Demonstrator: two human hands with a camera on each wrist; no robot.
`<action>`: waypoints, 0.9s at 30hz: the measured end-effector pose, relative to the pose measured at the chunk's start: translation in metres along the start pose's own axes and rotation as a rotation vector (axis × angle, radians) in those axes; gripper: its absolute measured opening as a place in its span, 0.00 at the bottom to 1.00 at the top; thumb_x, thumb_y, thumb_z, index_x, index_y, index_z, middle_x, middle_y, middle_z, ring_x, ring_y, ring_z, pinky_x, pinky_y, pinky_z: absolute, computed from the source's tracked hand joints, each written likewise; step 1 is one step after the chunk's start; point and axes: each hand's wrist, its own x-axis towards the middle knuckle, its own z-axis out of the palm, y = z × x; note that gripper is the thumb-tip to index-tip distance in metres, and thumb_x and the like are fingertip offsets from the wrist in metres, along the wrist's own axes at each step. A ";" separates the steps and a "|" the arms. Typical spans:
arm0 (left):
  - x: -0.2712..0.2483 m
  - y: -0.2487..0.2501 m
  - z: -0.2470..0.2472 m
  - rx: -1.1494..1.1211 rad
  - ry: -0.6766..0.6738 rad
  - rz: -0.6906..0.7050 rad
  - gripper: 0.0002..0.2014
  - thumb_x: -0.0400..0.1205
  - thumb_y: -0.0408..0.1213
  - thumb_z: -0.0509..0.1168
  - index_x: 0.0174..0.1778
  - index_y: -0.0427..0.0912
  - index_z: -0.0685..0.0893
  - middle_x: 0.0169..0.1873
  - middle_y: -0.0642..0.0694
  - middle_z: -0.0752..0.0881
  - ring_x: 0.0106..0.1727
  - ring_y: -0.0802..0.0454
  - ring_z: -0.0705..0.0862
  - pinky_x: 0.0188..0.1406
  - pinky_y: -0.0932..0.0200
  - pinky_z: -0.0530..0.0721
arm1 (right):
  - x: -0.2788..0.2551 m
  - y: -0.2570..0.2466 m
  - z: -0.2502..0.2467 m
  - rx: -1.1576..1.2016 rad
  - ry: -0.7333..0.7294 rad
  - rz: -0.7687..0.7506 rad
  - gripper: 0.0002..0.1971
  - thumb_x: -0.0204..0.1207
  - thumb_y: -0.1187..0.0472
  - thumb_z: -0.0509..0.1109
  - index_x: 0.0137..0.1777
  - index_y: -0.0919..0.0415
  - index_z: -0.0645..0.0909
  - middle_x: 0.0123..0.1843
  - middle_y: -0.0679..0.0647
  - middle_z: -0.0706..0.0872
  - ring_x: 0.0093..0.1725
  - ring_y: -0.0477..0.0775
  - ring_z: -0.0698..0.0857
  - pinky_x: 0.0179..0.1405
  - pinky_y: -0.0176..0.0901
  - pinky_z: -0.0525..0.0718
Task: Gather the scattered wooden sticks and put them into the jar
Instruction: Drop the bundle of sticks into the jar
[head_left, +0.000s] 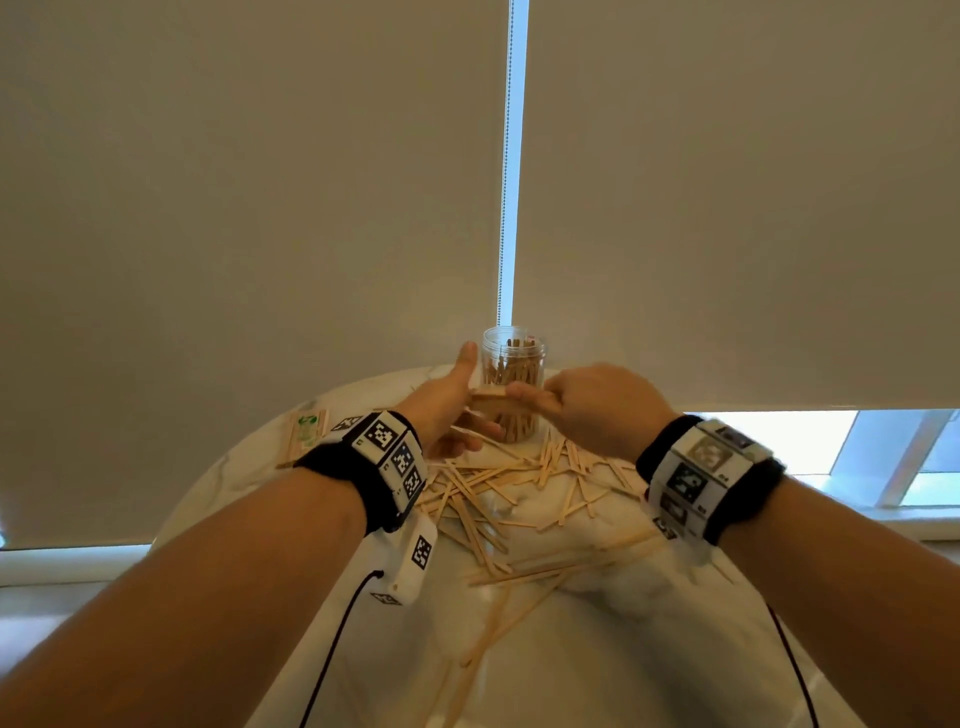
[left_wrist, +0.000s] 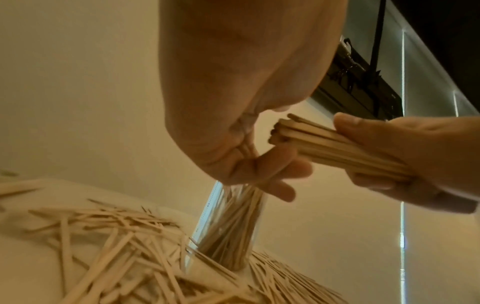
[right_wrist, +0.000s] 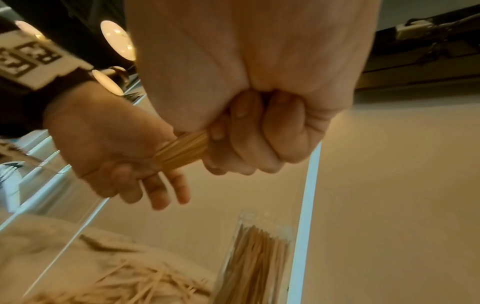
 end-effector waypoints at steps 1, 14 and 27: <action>0.009 0.003 -0.005 0.008 0.042 0.008 0.36 0.85 0.69 0.48 0.56 0.38 0.86 0.45 0.40 0.93 0.32 0.51 0.83 0.31 0.59 0.80 | 0.009 0.008 -0.007 -0.011 0.007 0.034 0.41 0.78 0.23 0.39 0.38 0.53 0.85 0.27 0.48 0.77 0.25 0.46 0.76 0.27 0.37 0.74; 0.151 0.027 0.005 0.436 0.085 0.233 0.70 0.63 0.58 0.84 0.88 0.45 0.41 0.78 0.39 0.73 0.74 0.39 0.78 0.70 0.49 0.78 | 0.173 0.034 -0.033 -0.637 -0.201 0.133 0.33 0.76 0.22 0.55 0.38 0.55 0.74 0.36 0.48 0.80 0.42 0.53 0.82 0.39 0.46 0.81; 0.182 -0.003 0.016 0.285 0.044 0.388 0.60 0.65 0.51 0.85 0.84 0.53 0.51 0.72 0.41 0.78 0.69 0.41 0.81 0.69 0.42 0.81 | 0.225 0.041 -0.015 -0.821 -0.279 0.060 0.30 0.70 0.25 0.69 0.28 0.54 0.80 0.26 0.43 0.81 0.26 0.46 0.79 0.25 0.39 0.73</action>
